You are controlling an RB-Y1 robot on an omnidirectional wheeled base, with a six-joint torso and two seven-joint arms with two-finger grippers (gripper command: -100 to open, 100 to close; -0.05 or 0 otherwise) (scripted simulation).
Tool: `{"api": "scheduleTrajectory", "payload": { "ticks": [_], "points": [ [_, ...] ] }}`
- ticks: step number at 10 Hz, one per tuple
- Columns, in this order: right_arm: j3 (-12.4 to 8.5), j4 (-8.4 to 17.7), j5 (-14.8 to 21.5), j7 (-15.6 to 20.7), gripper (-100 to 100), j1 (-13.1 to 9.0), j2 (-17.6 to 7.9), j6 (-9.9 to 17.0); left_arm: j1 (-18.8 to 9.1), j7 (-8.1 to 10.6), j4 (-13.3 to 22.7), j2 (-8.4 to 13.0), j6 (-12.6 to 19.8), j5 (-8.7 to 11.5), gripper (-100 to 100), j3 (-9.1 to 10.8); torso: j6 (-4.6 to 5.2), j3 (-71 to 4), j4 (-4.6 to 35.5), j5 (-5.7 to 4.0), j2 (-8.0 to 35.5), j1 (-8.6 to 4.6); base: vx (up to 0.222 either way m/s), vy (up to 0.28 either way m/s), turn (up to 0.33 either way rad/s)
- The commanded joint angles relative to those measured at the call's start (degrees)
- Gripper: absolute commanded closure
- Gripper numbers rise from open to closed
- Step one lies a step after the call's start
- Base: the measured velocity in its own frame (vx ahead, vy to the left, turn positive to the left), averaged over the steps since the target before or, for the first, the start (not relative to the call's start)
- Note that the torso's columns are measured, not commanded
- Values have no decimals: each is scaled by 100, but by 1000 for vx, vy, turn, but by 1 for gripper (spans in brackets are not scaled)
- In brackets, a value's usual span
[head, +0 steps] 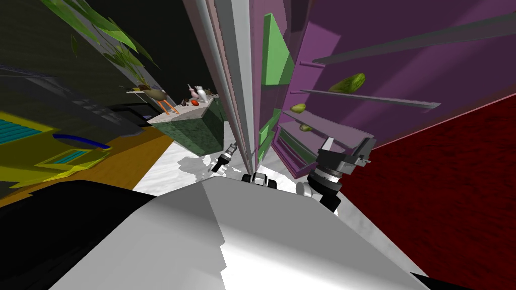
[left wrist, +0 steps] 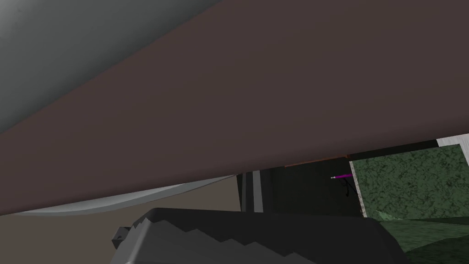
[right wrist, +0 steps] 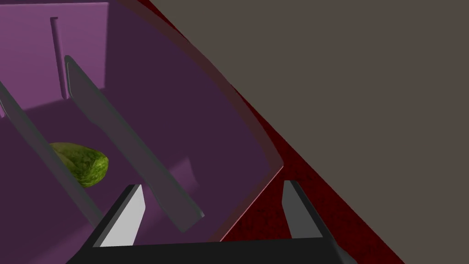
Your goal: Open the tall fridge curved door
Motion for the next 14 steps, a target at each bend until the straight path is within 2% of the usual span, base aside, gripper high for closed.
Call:
{"api": "scheduleTrajectory", "payload": {
  "ticks": [1, 8, 9, 11, 14],
  "points": [
    [-1, 0, 0, 0, 0, 0, -1, 0, 11, 54, -53, 70, -125, -23, 100, -126, 4, 1, -5, 2, 3, -5, 67, 225, -42],
    [0, 0, 0, 0, 0, 1, 0, 0, 100, 225, -196, 331, -419, -86, 100, -465, -7, 73, -19, 0, 101, -93, 75, 234, -68],
    [0, 0, 0, 0, 0, 1, 0, 0, 34, 328, -332, 442, -233, 30, -100, -203, 2, 86, -29, 9, 117, -97, 54, 129, -4],
    [3, 0, 0, 0, 0, -1, 3, 0, 77, 438, -535, 569, -106, 78, -100, -161, -17, 38, 11, -26, 57, -89, -3, -50, 66],
    [2, 0, 0, 0, 0, 0, 3, 0, 142, 602, -841, 760, 85, 151, -100, -97, -9, 13, 19, -18, 25, -20, -11, -35, 24]
  ]
}}
